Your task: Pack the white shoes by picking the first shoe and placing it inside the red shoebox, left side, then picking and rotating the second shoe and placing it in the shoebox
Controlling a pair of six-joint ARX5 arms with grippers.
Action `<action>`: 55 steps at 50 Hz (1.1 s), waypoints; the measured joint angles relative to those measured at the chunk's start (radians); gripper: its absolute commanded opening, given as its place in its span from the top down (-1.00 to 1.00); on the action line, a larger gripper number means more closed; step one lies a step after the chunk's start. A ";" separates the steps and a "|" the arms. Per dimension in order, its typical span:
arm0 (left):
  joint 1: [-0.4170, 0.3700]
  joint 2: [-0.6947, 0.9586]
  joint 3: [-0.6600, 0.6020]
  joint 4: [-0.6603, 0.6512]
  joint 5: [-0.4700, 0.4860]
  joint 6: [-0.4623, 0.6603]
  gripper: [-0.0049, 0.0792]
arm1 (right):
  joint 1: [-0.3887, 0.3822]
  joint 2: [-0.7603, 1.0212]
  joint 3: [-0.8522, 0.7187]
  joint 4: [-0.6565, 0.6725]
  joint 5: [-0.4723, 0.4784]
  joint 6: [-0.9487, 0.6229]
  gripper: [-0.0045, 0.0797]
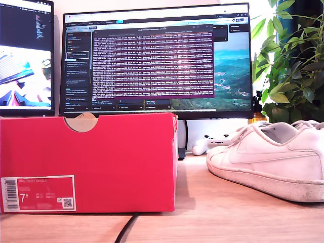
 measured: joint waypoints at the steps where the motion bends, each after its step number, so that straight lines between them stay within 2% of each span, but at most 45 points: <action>1: 0.000 0.011 0.008 -0.019 -0.005 0.014 0.93 | 0.000 0.011 0.014 -0.005 0.000 -0.004 0.90; 2: 0.000 0.022 0.016 -0.038 -0.005 0.014 0.93 | 0.000 0.023 0.027 -0.012 0.000 -0.004 0.90; 3: 0.000 0.032 0.023 -0.059 -0.015 0.077 0.93 | 0.000 0.035 0.039 -0.024 0.001 -0.013 0.90; 5: 0.000 0.055 0.034 -0.084 -0.019 0.087 0.93 | 0.000 0.068 0.067 -0.040 0.002 -0.014 0.90; 6: 0.000 0.064 0.038 -0.106 -0.032 0.146 0.93 | 0.000 0.083 0.078 -0.048 0.002 -0.014 0.90; 8: -0.002 0.085 0.044 -0.132 -0.038 0.156 0.93 | 0.000 0.121 0.104 -0.063 0.002 -0.015 0.90; 9: -0.005 0.092 0.047 -0.142 -0.059 0.204 0.93 | 0.000 0.142 0.113 -0.068 0.002 -0.015 0.90; 21: -0.099 0.222 0.050 -0.258 -0.199 0.352 0.93 | 0.000 0.417 0.269 -0.147 0.006 -0.063 0.90; 25: -0.155 0.263 0.050 -0.273 -0.235 0.367 0.93 | 0.000 0.518 0.335 -0.179 0.006 -0.071 0.89; 40: -0.401 0.380 0.050 -0.233 -0.547 0.370 0.93 | 0.017 0.875 0.557 -0.388 -0.003 -0.152 0.88; 47: -0.471 0.474 0.050 -0.166 -0.651 0.369 0.93 | 0.049 0.979 0.655 -0.521 -0.004 -0.224 0.82; 55: -0.509 0.582 0.050 -0.082 -0.724 0.369 0.93 | 0.083 1.053 0.748 -0.663 -0.003 -0.336 0.71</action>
